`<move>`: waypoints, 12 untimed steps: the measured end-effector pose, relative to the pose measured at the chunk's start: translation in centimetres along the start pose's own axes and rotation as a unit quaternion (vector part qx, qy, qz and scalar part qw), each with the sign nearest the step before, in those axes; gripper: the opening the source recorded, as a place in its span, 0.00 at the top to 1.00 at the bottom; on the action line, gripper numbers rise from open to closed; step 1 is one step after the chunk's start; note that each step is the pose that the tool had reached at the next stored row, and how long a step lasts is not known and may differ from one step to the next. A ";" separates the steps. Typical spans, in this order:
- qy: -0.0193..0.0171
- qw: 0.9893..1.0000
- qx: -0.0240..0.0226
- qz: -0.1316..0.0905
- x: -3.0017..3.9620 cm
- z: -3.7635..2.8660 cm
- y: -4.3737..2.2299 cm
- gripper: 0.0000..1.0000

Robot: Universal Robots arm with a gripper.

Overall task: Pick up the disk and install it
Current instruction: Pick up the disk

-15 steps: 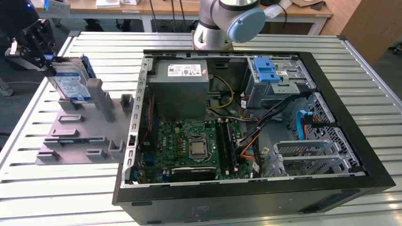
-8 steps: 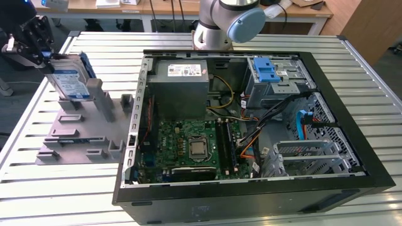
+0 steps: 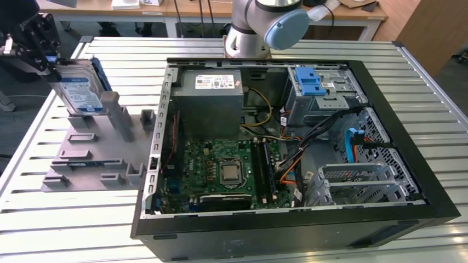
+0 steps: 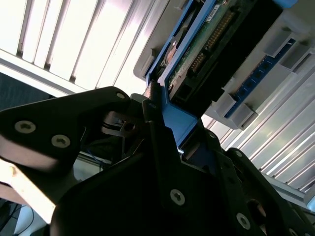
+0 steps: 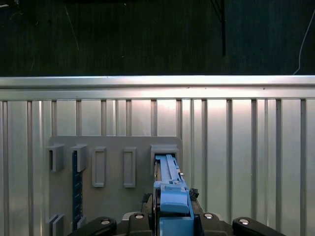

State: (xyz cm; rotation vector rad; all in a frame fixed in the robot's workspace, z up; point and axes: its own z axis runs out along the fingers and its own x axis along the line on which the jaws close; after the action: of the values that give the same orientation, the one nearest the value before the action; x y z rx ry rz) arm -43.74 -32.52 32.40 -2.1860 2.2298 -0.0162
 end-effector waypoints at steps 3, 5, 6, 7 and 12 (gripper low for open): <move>0.000 1.000 0.000 0.000 0.00 -0.35 -0.01 0.64; 0.000 1.000 0.000 0.000 0.00 -0.51 -0.01 0.64; 0.000 1.000 0.000 0.000 0.00 -0.53 -0.01 0.64; 0.000 1.000 0.000 0.000 0.00 -0.53 -0.01 0.64; 0.000 1.000 0.000 0.000 0.00 -0.64 -0.01 0.64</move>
State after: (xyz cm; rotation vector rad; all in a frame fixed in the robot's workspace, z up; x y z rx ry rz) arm -43.74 -32.52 33.04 -2.1860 2.2297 -0.0162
